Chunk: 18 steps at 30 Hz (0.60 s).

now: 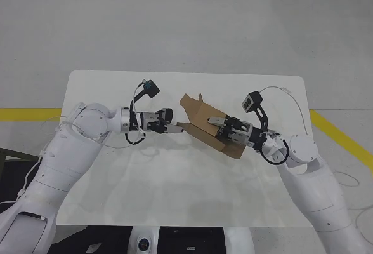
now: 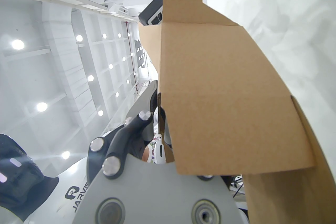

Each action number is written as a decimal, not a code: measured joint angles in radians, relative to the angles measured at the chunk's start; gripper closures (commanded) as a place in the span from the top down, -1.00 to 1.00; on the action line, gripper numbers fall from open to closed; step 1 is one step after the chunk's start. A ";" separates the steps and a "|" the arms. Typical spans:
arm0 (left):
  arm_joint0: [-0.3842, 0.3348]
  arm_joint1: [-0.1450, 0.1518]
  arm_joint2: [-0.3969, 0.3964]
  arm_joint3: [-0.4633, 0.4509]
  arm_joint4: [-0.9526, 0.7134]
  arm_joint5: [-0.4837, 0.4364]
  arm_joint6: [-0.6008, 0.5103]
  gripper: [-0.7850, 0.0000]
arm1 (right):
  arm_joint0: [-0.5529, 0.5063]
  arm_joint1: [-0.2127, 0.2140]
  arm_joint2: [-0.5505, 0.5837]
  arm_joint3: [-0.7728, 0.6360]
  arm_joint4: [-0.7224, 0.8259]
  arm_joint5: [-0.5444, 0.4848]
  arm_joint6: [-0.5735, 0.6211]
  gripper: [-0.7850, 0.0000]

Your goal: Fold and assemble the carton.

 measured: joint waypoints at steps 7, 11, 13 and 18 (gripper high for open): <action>-0.005 0.000 -0.002 0.020 -0.006 -0.003 0.002 1.00 | 0.010 -0.001 -0.008 -0.010 0.008 0.002 0.048 -1.00; -0.006 -0.001 -0.002 0.022 -0.009 -0.005 -0.001 1.00 | 0.017 -0.002 -0.020 -0.013 0.010 0.006 0.067 -1.00; -0.006 -0.001 0.000 0.022 -0.014 -0.005 -0.003 1.00 | 0.020 -0.003 -0.025 -0.014 0.010 0.007 0.073 -1.00; -0.007 -0.003 0.007 0.016 -0.021 -0.009 -0.004 1.00 | 0.027 -0.006 -0.037 -0.011 0.013 0.006 0.082 -1.00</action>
